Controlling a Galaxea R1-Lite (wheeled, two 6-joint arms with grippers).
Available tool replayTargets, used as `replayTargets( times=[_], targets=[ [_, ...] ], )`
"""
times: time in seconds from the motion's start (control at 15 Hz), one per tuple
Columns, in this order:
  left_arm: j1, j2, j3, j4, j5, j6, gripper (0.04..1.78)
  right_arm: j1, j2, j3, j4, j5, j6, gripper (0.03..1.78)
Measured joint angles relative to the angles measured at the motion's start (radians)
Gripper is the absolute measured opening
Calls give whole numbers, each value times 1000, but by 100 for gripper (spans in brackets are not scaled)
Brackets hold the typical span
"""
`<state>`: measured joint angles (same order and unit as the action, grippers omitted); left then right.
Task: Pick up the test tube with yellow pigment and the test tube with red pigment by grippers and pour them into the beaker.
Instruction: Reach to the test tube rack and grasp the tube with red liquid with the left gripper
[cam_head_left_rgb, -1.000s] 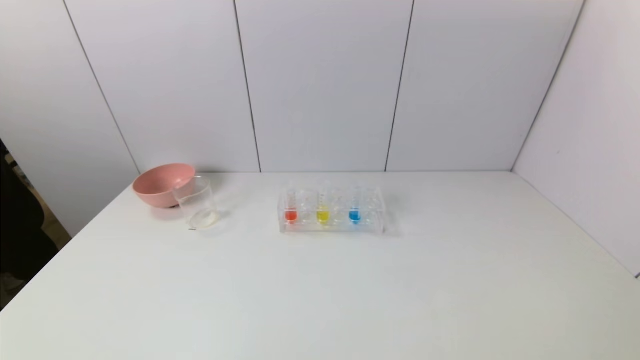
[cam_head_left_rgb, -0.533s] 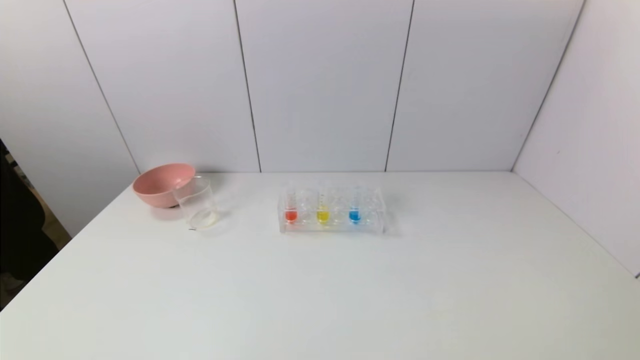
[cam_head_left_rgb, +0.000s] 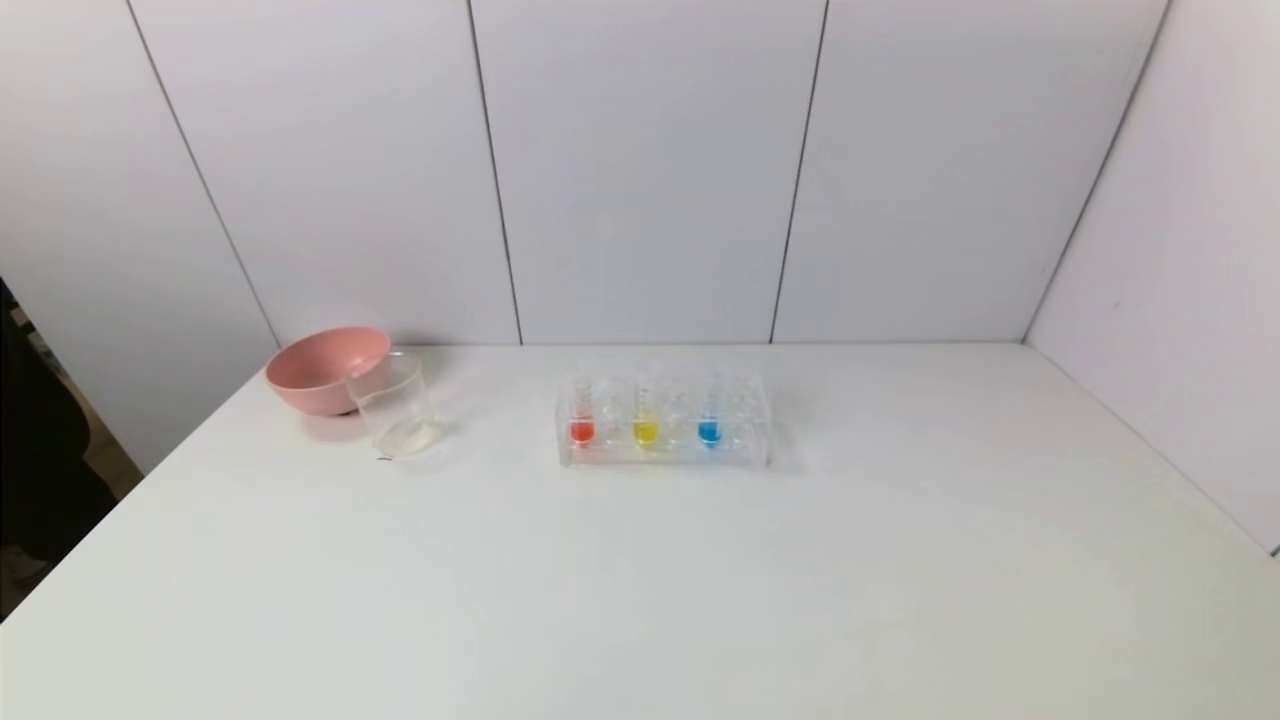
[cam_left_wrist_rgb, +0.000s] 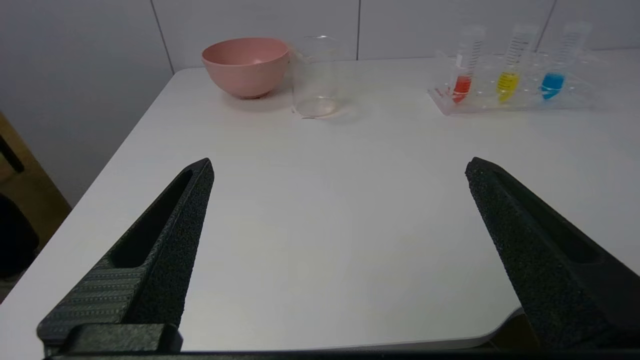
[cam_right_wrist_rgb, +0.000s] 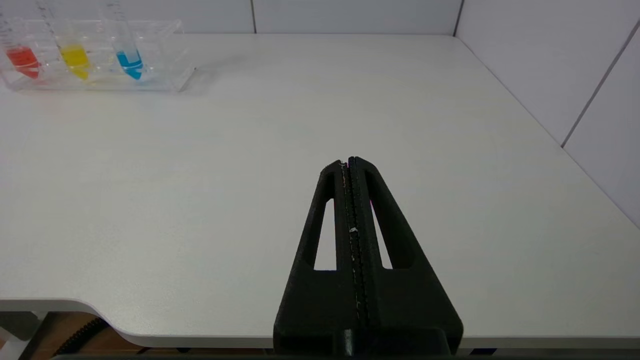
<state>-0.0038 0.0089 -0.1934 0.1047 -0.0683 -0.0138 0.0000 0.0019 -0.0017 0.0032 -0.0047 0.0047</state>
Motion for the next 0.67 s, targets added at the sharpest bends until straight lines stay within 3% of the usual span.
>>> replayTargets(
  times=[0.13,0.4,0.67],
  targets=[
    [0,42,-64,13,-71,-1,176,0,0,0,0,0,0,11],
    [-3,243,-221,-7,-113,-14,176,0,0,0,0,0,0,11],
    [-3,516,-346,-144,-138,-26,176,0,0,0,0,0,0,11]
  ],
)
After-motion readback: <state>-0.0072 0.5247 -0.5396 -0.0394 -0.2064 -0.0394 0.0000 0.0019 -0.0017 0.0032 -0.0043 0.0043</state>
